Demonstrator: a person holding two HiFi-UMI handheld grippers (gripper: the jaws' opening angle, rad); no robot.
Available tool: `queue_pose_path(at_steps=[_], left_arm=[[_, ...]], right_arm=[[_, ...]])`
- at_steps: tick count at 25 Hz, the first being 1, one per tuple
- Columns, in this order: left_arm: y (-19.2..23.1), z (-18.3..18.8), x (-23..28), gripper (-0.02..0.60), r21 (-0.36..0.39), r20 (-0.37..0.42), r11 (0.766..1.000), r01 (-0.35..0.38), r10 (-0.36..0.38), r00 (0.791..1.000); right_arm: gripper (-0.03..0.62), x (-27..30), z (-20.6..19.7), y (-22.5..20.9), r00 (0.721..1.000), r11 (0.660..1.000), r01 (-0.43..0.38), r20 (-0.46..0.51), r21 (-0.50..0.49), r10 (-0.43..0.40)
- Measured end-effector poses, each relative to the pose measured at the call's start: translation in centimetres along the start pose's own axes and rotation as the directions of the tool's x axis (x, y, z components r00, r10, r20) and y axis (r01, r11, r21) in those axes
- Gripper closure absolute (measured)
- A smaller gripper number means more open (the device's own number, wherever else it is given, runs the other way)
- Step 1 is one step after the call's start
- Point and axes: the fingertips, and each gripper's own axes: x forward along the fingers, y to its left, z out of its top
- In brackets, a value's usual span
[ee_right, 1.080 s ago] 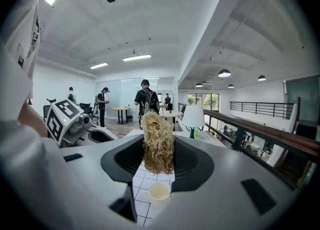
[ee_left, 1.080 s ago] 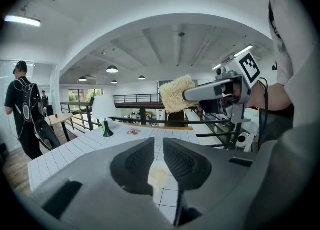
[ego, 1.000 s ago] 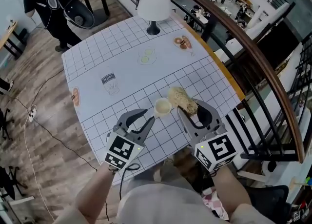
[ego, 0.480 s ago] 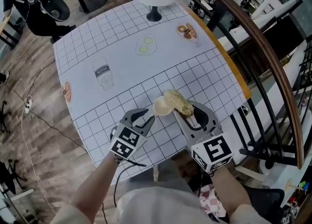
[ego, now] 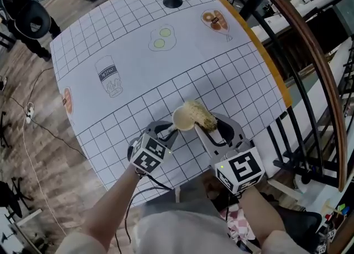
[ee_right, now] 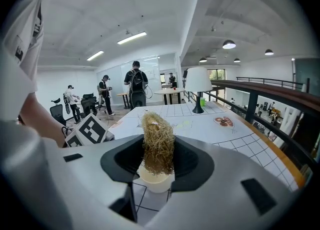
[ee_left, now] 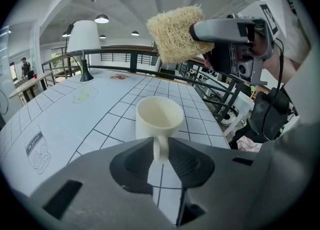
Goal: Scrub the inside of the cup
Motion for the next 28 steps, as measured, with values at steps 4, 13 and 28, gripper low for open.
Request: queue_pose_path(at_steps=[4, 13, 28], left_arm=[[0.1, 0.0, 0.2, 0.498, 0.005, 0.003, 1.0, 0.003, -0.003, 1.0], [0.1, -0.1, 0.3, 0.52, 0.047, 0.001, 0.999, -0.028, 0.028, 1.0], [0.1, 0.0, 0.2, 0.52, 0.036, 0.034, 0.999, -0.033, 0.032, 0.999]], right_arm=[[0.448, 0.6, -1.5, -0.4, 0.998, 0.999, -0.027, -0.059, -0.018, 0.026], [0.448, 2.7, -5.6, 1.0, 0.881, 0.934, -0.278, -0.447, -0.225, 0.154], [0.448, 8.5, -10.9, 1.0, 0.633, 0.736, -0.52, -0.774, -0.433, -0.007]])
